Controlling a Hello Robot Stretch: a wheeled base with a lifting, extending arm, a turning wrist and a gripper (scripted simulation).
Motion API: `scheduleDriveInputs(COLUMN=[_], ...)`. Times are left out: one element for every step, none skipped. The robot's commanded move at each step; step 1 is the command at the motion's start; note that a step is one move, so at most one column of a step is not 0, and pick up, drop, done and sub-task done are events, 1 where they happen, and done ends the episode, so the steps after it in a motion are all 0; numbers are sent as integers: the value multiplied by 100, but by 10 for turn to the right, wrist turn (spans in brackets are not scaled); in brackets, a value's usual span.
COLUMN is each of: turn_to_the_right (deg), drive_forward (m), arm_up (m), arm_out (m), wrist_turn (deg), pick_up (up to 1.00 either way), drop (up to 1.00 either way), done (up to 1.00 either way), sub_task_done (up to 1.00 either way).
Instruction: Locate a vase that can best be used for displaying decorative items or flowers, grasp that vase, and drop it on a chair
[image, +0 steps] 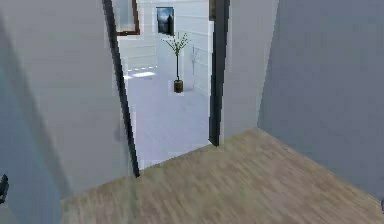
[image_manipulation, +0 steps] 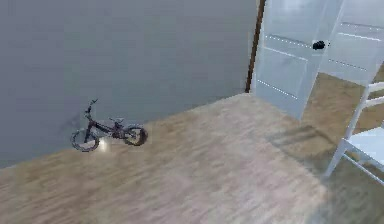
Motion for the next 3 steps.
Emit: scheduleDriveInputs(turn_to_the_right=[0,-180,0], drive_forward=[100,0,10], arm_up=[0,0,0], arm_out=[0,0,0], wrist_turn=[0,0,0], pick_up=[0,0,0], drop=[0,0,0], done=[0,0,0], sub_task_done=[0,0,0])
